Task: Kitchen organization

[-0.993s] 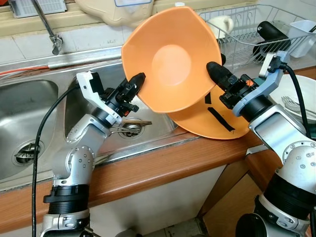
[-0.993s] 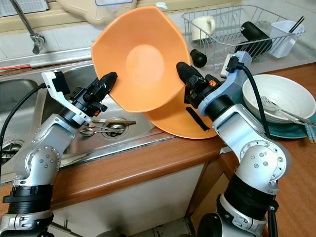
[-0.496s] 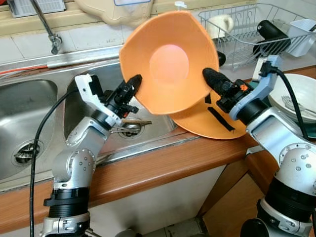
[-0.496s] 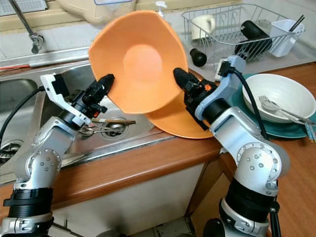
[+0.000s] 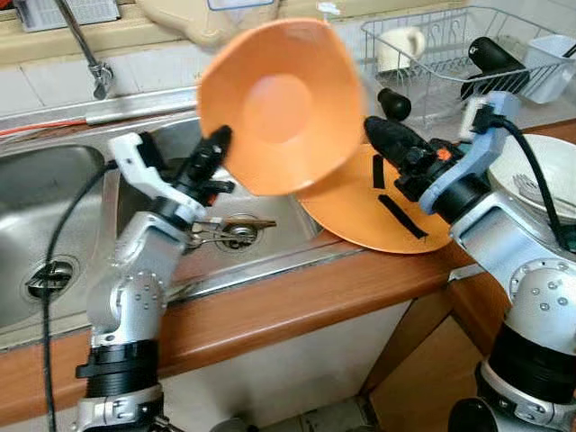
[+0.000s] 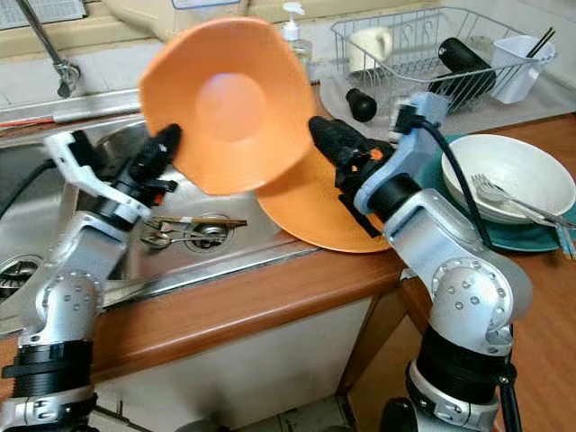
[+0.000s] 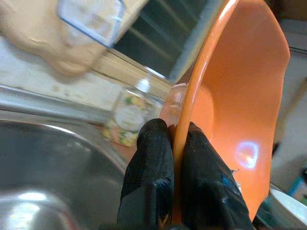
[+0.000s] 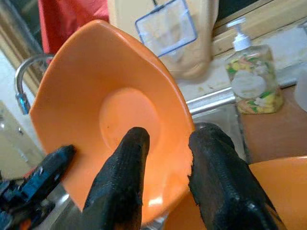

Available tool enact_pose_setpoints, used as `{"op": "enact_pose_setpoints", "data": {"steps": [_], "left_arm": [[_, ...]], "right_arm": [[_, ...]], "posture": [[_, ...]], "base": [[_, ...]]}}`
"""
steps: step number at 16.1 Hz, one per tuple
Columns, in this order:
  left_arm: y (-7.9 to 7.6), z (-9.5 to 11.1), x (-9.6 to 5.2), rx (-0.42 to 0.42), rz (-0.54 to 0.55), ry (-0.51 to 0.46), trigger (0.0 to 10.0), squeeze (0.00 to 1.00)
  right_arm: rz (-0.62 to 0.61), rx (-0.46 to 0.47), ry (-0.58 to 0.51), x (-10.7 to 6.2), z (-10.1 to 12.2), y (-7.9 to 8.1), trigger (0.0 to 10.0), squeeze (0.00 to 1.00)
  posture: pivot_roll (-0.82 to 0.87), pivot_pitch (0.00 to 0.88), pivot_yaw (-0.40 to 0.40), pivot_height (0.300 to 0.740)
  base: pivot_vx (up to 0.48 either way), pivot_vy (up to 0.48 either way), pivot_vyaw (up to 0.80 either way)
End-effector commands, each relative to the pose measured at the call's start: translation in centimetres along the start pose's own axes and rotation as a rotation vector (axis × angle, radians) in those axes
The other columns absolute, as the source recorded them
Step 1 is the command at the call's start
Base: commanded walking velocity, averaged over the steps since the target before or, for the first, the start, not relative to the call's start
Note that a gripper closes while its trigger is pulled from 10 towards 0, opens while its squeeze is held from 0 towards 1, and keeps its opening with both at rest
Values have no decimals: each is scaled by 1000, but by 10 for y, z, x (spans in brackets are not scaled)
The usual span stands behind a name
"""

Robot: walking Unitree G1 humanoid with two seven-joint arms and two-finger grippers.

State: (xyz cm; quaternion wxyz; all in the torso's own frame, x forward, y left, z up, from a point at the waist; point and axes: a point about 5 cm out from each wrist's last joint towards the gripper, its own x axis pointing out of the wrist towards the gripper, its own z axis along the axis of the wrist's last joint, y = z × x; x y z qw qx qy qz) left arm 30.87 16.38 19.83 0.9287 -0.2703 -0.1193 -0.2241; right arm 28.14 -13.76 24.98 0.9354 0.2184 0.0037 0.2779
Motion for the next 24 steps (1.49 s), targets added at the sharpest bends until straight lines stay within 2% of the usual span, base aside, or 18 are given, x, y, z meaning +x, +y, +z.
{"op": "enact_pose_setpoints", "data": {"steps": [1,2,6,7,10,12,14,16,18,20,21,22,23,24], "left_arm": [[7,15,2,33,33,-63,0,0],[10,17,1,37,48,-70,0,0],[32,23,-5,139,194,-63,0,0],[42,22,-8,206,249,-17,0,0],[56,19,-10,329,358,66,0,0],[60,16,-10,371,389,106,0,0],[63,9,-9,386,401,172,0,0],[68,-6,-8,403,410,291,0,0],[69,-10,-8,396,419,321,0,0],[71,-22,-7,384,423,411,0,0],[72,-24,-7,388,425,433,588,0],[72,-30,-8,382,422,475,2863,0],[72,-35,-9,377,414,518,8392,0],[72,-39,-10,385,414,557,10000,0]], "right_arm": [[5,-36,13,-2,-2,2,10000,0],[3,-43,19,-3,-2,2,10000,0],[-5,-142,92,-8,-9,0,10000,0],[0,-194,132,-11,-13,1,10000,0],[40,-273,196,-13,-19,5,10000,0],[58,-305,223,-14,-22,6,10000,0],[63,-331,249,-14,-25,6,10000,0],[76,-373,280,-16,-30,5,10000,0],[86,-386,290,-16,-32,5,10000,0],[127,-430,319,-19,-37,8,10000,0],[137,-438,317,-19,-38,9,10000,0],[139,-443,318,-19,-39,9,10000,0],[140,-446,318,-19,-39,8,10000,0],[141,-452,317,-19,-40,8,10000,0]], "posture": [[-128,0,74,740],[-128,0,74,740],[-142,0,83,740],[-143,0,81,740],[-145,0,82,740],[-146,0,84,740],[-151,0,84,740],[-159,0,89,740],[-161,0,90,740],[-166,0,90,740],[-168,0,91,740],[-170,0,92,740],[-171,0,92,740],[-172,0,93,740]], "base": [[0,0,0],[0,0,0],[0,0,0],[0,0,0],[0,0,0],[0,0,0],[0,0,0],[0,0,0],[0,0,0],[0,0,0],[0,0,0],[0,0,0],[0,0,0],[0,0,0]]}}
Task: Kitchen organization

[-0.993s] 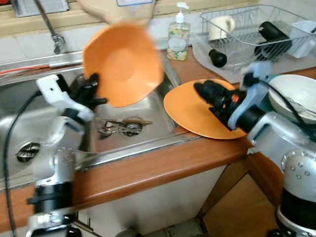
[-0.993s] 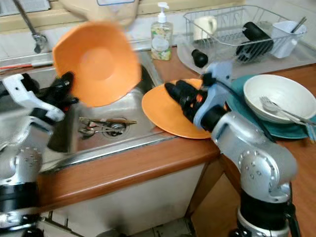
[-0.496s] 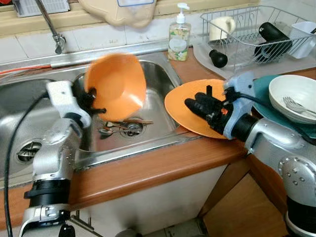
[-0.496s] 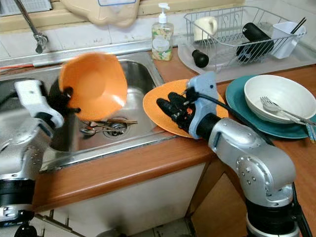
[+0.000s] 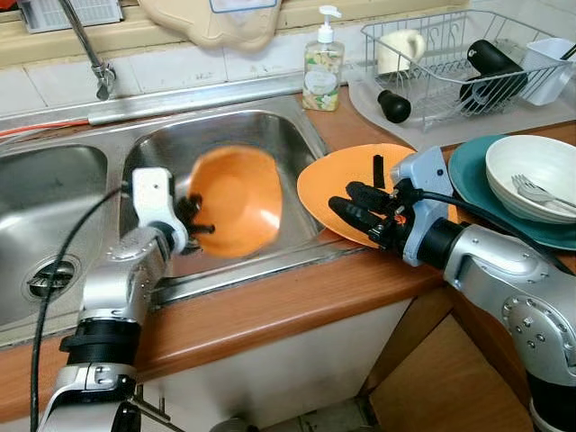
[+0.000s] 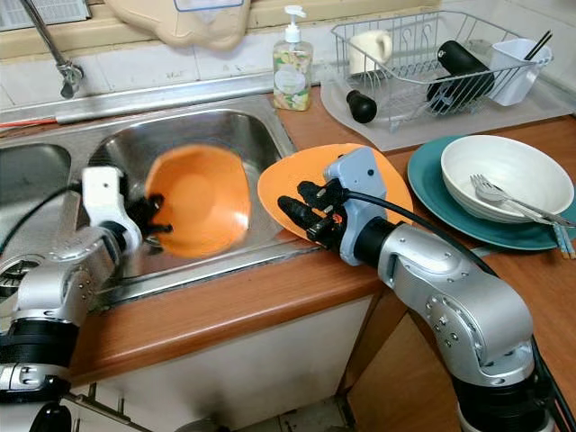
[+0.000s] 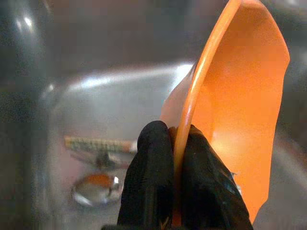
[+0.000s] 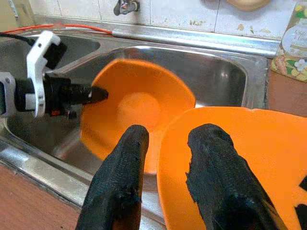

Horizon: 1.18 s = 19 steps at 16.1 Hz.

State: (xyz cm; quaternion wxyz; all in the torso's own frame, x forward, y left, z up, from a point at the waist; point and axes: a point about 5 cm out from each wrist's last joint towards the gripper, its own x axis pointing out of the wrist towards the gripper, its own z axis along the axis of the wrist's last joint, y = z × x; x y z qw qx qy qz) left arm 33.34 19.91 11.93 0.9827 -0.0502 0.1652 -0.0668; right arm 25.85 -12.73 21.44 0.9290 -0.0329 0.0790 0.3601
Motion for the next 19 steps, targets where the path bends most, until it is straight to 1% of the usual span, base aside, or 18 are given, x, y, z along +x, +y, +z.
{"op": "enact_pose_setpoints", "data": {"steps": [1,4,5,6,11,12,13,14,15,16,17,18,19], "left_arm": [[0,10,2,40,1,3,10000,0],[2,8,4,55,14,20,10000,0],[2,8,4,62,11,24,10000,933],[2,8,4,64,8,28,10000,1000],[6,7,2,77,25,35,10000,1000],[8,8,1,90,32,18,10000,1000],[8,11,1,103,37,-10,10000,1000],[7,17,1,117,31,-58,10000,1000],[5,22,1,124,15,-96,10000,1000],[1,29,0,134,-7,-153,10000,1000],[-9,38,-2,137,-85,-220,10000,1000],[-14,40,-3,119,-127,-230,10000,1000],[-22,42,-5,104,-195,-240,10000,1000]], "right_arm": [[12,-28,-5,0,0,3,10000,0],[7,-35,-2,1,-1,2,10000,0],[5,-36,-1,1,-2,1,10000,0],[3,-37,-1,1,-2,1,10000,0],[-12,-37,3,2,-3,-1,10000,0],[-17,-26,13,2,-5,-1,10000,0],[-20,-3,20,1,-6,-2,10000,122],[-40,51,21,0,-8,-5,10000,1000],[-56,83,16,0,-8,-8,10000,1000],[-84,89,17,-2,-7,-12,10000,1000],[-151,73,25,-4,-9,-19,10000,1000],[-164,70,18,-5,-8,-20,10000,1000],[-189,71,5,-6,-8,-22,10000,1000]], "posture": [[-172,0,93,740],[-172,0,92,740],[-171,0,91,740],[-170,0,89,740],[-171,0,89,740],[-172,0,89,740],[-172,0,89,740],[-172,0,89,740],[-170,0,89,740],[-170,0,89,740],[-170,0,89,740],[-166,0,87,740],[-166,0,87,740]], "base": [[0,0,0],[0,0,0],[0,0,0],[0,0,0],[0,0,0],[0,0,0],[0,0,0],[0,0,0],[0,0,0],[0,0,0],[0,0,0],[0,0,0],[0,0,0]]}}
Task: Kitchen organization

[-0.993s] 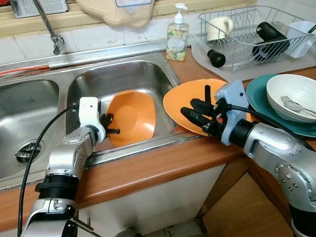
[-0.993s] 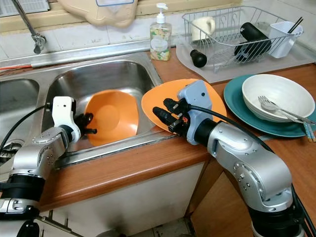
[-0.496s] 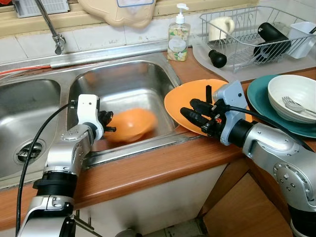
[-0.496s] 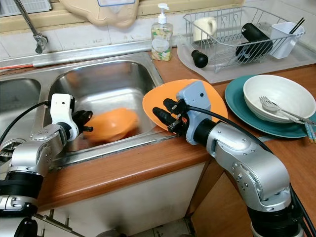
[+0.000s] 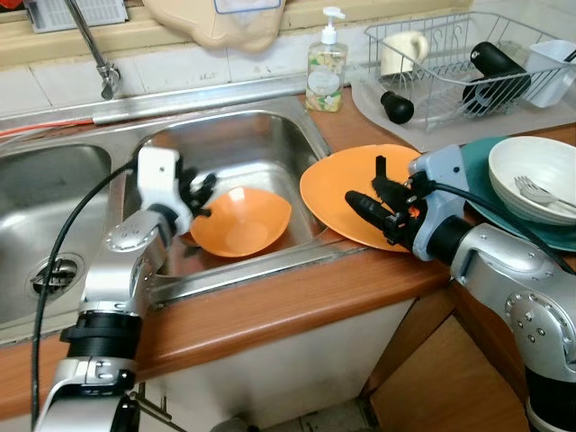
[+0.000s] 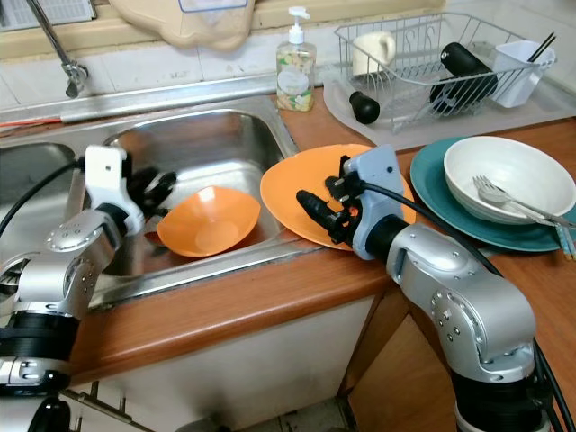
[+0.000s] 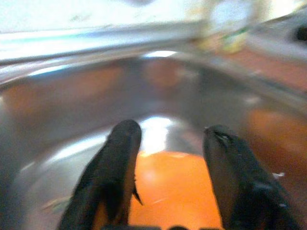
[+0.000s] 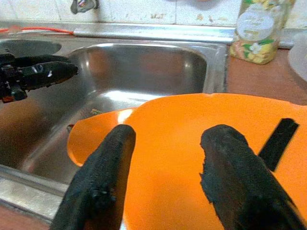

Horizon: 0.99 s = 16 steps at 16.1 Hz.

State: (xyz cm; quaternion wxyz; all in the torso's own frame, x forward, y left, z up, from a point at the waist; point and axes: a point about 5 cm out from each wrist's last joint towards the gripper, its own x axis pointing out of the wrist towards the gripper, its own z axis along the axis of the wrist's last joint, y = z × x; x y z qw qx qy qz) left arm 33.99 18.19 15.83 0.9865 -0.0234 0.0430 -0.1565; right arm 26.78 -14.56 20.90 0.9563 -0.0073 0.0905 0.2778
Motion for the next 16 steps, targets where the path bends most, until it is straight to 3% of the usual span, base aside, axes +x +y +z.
{"op": "enact_pose_setpoints", "data": {"steps": [1,2,4,6,9,10,11,12,14,16], "left_arm": [[-7,7,-1,1,-56,-30,10000,1000],[-10,9,-1,-12,-68,-44,10000,1000],[-27,15,-2,-153,-211,-89,10000,1000],[-42,14,-1,-203,-314,-42,10000,1000],[-52,7,7,-236,-333,26,10000,1000],[-56,3,12,-261,-336,55,10000,318],[-59,1,16,-296,-336,68,10000,0],[-61,0,20,-337,-338,72,10000,0],[-66,-1,28,-431,-352,93,10000,0],[-68,-4,32,-455,-349,116,10000,0]], "right_arm": [[-53,20,-12,-5,-1,-5,10000,1000],[-78,19,-16,-7,-1,-7,10000,1000],[-162,106,-6,-16,-4,-17,10000,1000],[-263,169,25,-25,-12,-30,10000,1000],[-357,228,63,-32,-18,-41,10000,1000],[-381,251,83,-34,-20,-44,10000,1000],[-391,264,94,-35,-21,-45,10000,490],[-406,274,112,-35,-24,-46,10000,0],[-447,301,153,-34,-30,-50,10000,0],[-450,319,167,-30,-32,-50,10000,0]], "posture": [[-155,0,84,740],[-155,0,85,740],[-156,0,86,740],[-154,0,85,740],[-165,0,88,740],[-167,0,89,740],[-172,0,92,740],[-172,0,94,740],[-172,0,94,740],[-175,0,100,740]], "base": [[0,0,0],[0,0,0],[0,0,0],[0,0,0],[0,0,0],[0,0,0],[0,0,0],[0,0,0],[0,0,0],[0,0,0]]}}
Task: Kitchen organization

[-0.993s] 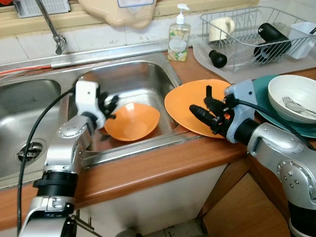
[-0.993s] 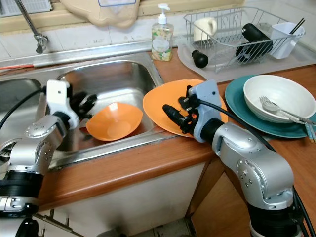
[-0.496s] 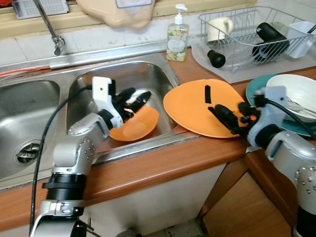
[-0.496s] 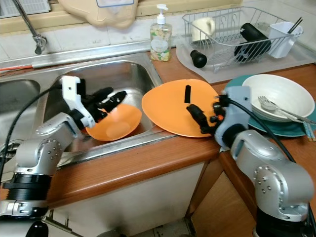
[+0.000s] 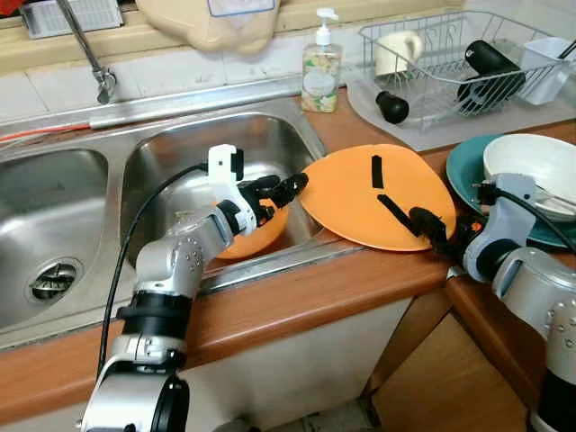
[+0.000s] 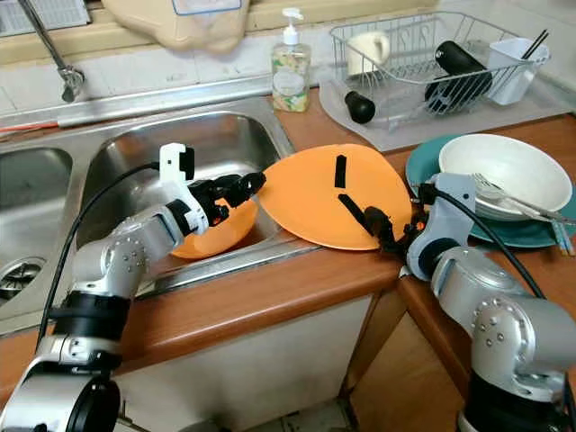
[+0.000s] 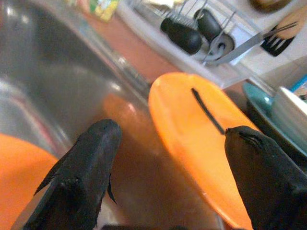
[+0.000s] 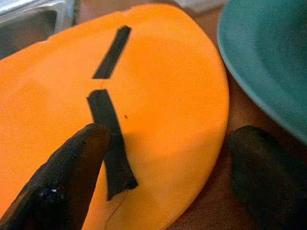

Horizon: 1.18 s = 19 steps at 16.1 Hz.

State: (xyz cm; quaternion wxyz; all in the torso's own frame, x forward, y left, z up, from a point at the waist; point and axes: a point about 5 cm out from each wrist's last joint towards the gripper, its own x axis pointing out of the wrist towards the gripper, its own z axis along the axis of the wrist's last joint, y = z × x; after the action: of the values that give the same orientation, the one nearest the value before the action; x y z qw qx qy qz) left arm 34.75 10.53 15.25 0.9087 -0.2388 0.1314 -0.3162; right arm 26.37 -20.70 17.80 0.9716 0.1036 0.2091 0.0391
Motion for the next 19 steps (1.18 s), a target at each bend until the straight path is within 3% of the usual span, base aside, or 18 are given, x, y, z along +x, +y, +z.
{"op": "enact_pose_setpoints", "data": {"steps": [1,3,6,9,10,11,12,19], "left_arm": [[-1,0,3,-21,-7,9,10000,0],[-4,-5,8,-75,-38,33,10000,0],[-5,-20,17,-91,-75,92,10000,0],[-14,-17,19,-150,-164,48,10000,0],[-15,-14,18,-141,-196,25,9176,0],[-16,-13,18,-132,-205,16,9176,0],[-16,-10,16,-154,-231,-21,314,0],[-19,-8,10,-176,-303,-52,0,0]], "right_arm": [[13,7,9,4,1,4,10000,0],[63,24,20,11,0,12,10000,0],[174,43,25,17,-1,29,10000,0],[225,40,21,19,-1,36,10000,0],[230,37,19,19,0,37,10000,0],[231,36,18,19,0,38,10000,0],[239,27,10,18,0,39,10000,0],[257,-1,-28,19,5,42,10000,0]], "posture": [[-176,0,103,740],[-172,0,100,740],[-168,0,96,740],[-168,0,96,740],[-171,0,98,740],[-171,0,98,740],[-171,0,98,740],[-166,0,96,740]], "base": [[0,0,0],[0,0,0],[0,0,0],[0,0,0],[0,0,0],[0,0,0],[0,0,0],[0,0,0]]}}
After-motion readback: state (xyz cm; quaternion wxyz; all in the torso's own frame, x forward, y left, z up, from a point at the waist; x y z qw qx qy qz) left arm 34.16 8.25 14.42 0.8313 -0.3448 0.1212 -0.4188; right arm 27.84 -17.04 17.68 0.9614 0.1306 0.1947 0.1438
